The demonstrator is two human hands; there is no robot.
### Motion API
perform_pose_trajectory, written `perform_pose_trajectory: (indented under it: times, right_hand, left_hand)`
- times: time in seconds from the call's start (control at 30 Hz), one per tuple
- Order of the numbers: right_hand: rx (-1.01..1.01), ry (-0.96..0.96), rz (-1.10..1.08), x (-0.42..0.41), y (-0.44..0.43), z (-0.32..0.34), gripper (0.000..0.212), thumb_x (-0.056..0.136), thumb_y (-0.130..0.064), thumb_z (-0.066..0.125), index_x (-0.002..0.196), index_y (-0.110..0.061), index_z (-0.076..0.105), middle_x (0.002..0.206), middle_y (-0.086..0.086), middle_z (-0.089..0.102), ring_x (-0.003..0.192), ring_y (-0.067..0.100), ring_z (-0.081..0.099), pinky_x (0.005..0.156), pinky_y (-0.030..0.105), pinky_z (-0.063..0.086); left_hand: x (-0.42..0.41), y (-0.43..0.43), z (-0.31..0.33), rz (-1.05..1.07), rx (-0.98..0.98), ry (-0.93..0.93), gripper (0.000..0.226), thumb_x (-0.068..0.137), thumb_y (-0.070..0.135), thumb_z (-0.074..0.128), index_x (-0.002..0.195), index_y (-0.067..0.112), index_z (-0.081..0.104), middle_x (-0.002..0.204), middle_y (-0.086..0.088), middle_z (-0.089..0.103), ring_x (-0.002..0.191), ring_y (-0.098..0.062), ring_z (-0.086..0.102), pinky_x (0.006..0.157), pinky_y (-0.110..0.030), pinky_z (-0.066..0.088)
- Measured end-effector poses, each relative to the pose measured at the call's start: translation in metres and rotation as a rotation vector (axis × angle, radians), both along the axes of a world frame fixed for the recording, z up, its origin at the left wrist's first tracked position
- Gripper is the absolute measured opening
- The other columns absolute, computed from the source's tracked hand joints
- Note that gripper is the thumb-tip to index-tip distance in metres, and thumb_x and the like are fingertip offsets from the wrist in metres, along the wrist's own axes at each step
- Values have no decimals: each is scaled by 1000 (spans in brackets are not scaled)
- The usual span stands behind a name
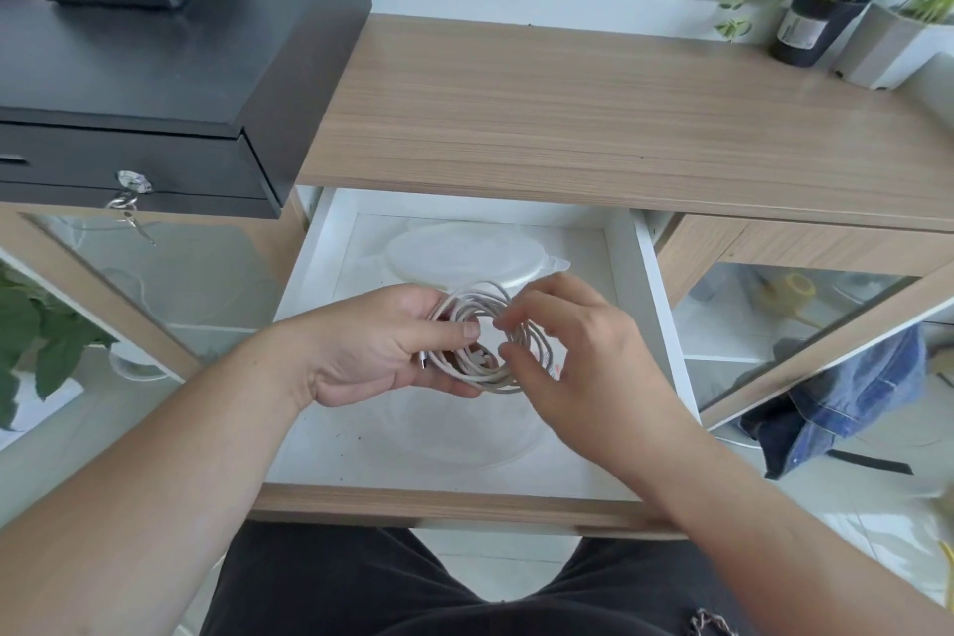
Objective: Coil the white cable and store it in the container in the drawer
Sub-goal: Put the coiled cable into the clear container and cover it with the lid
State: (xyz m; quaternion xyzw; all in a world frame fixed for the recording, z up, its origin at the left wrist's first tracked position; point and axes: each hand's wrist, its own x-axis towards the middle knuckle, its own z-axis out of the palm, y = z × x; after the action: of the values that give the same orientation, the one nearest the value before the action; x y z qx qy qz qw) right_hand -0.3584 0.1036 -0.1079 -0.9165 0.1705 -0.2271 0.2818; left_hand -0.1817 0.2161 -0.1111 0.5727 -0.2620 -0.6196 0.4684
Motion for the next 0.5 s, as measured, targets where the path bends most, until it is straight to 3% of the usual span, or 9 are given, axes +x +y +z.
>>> perform_pose_trajectory:
  times: [0.1, 0.23, 0.37, 0.5]
  right_hand:
    - [-158, -9, 3, -1, 4, 2, 26, 78, 4, 78, 100, -9, 71, 98, 3, 63, 86, 26, 56, 78, 30, 47]
    - [-292, -60, 338, -2, 17, 4, 33, 80, 19, 62, 103, -1, 74, 95, 12, 67, 84, 30, 61, 77, 35, 54]
    - [-307, 18, 433, -5, 24, 4, 16, 97, -8, 59, 103, -3, 74, 91, 10, 69, 79, 29, 62, 73, 39, 54]
    - [-364, -22, 308, 3, 27, -1, 12, 94, -4, 64, 91, -3, 75, 81, 9, 67, 69, 31, 62, 62, 42, 54]
  left_hand:
    - [-5, 0, -2, 49, -6, 3, 33, 104, 15, 53, 126, -8, 63, 107, -21, 71, 102, -31, 71, 81, -32, 61]
    - [-7, -3, -1, 84, 26, 34, 29, 106, 14, 51, 117, -10, 62, 94, -16, 67, 86, -24, 66, 69, -28, 58]
    - [-7, -4, 1, 168, 97, 75, 16, 106, 13, 50, 96, 3, 59, 67, -6, 59, 51, -14, 58, 46, -22, 49]
    - [-5, -4, 3, 186, 89, 147, 20, 106, 11, 47, 92, 3, 58, 68, -7, 57, 53, -16, 56, 49, -24, 50]
